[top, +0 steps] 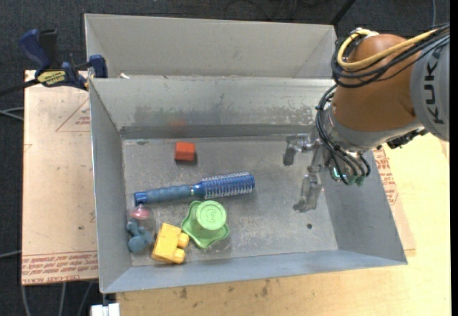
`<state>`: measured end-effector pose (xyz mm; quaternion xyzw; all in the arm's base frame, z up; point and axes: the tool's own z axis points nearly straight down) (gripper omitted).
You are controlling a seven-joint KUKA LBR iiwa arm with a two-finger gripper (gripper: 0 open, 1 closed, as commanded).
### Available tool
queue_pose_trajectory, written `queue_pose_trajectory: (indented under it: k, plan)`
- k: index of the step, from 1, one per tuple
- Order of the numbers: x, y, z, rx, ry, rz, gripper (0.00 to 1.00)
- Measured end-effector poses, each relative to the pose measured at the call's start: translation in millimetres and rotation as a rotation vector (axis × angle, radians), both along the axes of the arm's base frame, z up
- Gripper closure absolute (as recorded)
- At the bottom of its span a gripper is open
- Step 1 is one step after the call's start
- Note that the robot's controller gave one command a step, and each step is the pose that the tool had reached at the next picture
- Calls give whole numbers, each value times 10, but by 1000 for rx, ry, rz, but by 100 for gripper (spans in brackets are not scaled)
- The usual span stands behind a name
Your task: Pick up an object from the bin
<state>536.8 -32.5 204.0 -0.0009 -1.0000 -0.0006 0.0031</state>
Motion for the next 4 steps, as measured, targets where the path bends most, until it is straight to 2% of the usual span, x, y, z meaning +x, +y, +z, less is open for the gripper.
queue_pose_trajectory:
  k: [1,2,3,4]
  plan:
    - [224,646,-667,3,-1,-20,0]
    - [483,703,-1336,0,-3,-162,0]
    - [487,699,-1311,-1,-5,-161,100]
    - [546,716,64,0,-15,-281,100]
